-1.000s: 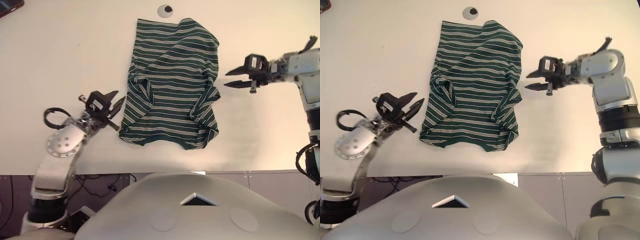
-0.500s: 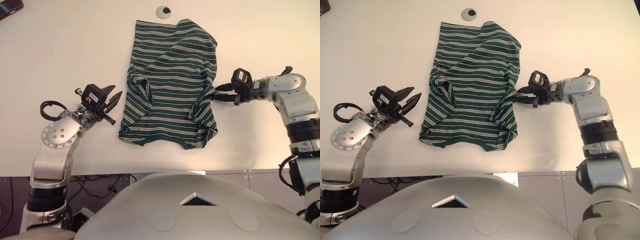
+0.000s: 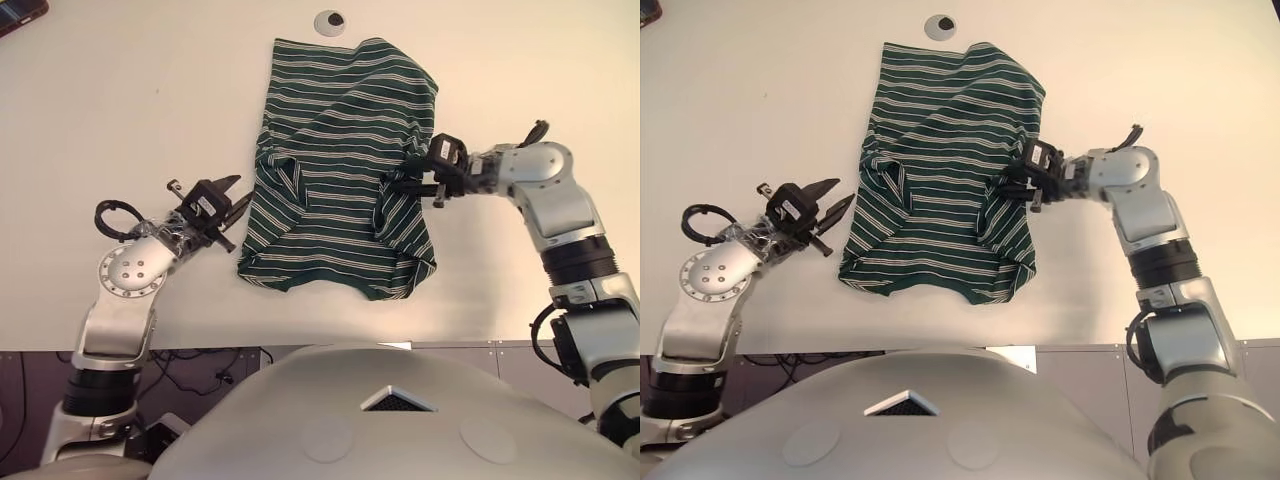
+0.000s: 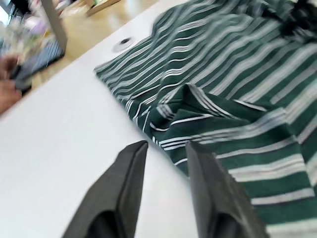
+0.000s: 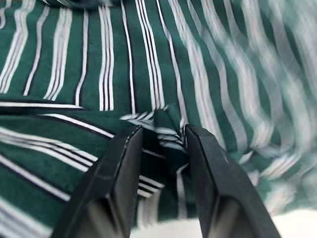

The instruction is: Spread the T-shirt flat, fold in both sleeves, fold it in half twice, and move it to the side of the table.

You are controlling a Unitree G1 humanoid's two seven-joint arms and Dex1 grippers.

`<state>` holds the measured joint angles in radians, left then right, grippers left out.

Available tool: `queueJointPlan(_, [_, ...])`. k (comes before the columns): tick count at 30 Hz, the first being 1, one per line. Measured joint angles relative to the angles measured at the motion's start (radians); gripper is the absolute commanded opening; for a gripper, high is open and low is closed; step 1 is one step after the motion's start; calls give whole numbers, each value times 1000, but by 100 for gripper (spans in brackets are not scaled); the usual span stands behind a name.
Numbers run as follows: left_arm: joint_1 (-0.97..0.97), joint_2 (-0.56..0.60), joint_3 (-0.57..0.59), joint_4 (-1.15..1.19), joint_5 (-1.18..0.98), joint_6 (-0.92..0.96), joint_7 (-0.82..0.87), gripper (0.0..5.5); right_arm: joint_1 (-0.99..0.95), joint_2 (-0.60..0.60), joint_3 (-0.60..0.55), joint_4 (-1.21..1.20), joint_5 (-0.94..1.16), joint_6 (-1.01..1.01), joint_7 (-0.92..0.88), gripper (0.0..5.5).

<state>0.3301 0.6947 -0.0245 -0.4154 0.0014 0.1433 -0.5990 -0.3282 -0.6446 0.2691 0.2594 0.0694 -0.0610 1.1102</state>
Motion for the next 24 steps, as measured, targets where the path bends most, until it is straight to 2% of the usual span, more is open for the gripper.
queueJointPlan(5, [48,185,15,8,74,-143,-135,255,0,-135,-41,37,1,-485,83,285])
queueJointPlan(9, [182,346,41,80,198,-373,-184,255,112,-280,2,124,8,-974,194,285])
queueJointPlan(13, [222,357,25,88,256,-475,-165,255,191,-276,74,214,-75,-1257,152,285])
queueJointPlan(16, [155,315,-49,83,284,-489,-162,255,192,-259,84,224,-135,-1287,64,285])
queueJointPlan(18, [103,296,-95,89,300,-497,-164,255,196,-199,72,217,-197,-1277,-10,285])
queueJointPlan(19, [83,289,-110,94,307,-501,-165,255,200,-180,71,212,-220,-1271,-39,272])
queueJointPlan(24, [-42,286,-192,151,322,-539,-210,171,203,-154,75,177,-344,-1257,-156,180])
